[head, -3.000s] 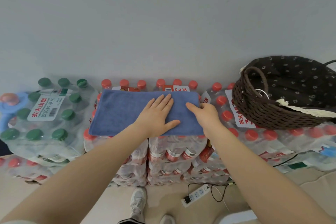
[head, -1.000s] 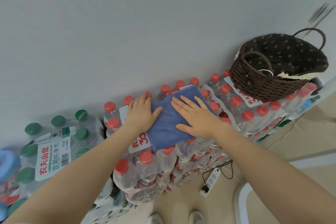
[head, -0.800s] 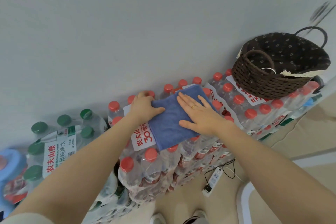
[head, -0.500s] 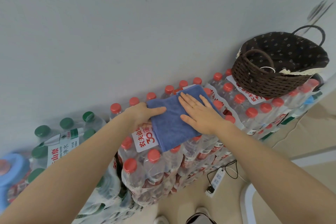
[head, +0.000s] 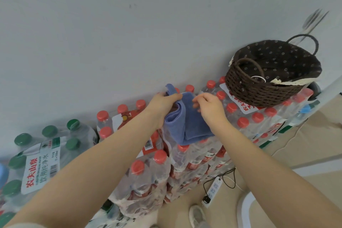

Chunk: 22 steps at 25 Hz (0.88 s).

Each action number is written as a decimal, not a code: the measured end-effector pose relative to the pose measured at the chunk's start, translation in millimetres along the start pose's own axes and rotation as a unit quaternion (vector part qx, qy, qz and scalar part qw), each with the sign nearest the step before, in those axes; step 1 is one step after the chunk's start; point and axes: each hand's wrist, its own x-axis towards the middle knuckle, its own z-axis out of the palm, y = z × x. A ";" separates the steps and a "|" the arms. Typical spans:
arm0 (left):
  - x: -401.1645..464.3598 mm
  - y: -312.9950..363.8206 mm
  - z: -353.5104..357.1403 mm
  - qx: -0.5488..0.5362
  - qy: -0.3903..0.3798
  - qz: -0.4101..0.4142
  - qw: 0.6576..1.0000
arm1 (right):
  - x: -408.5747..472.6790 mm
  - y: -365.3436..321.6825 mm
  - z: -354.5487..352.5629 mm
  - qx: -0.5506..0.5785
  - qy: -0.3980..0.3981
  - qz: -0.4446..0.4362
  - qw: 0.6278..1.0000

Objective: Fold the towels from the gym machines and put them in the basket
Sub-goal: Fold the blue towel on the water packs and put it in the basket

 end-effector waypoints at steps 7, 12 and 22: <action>15.5 -8.2 31.4 0.059 -0.028 -0.028 0.997 | -0.2 6.9 -12.9 0.025 -0.154 0.126 0.980; 3.6 -17.6 22.1 0.275 -0.067 0.136 0.949 | -1.5 16.2 -22.2 -0.032 -0.158 0.096 0.982; 9.3 -38.9 10.7 0.630 -0.123 0.289 0.710 | -20.5 21.2 -18.0 -0.181 -0.102 -0.065 0.976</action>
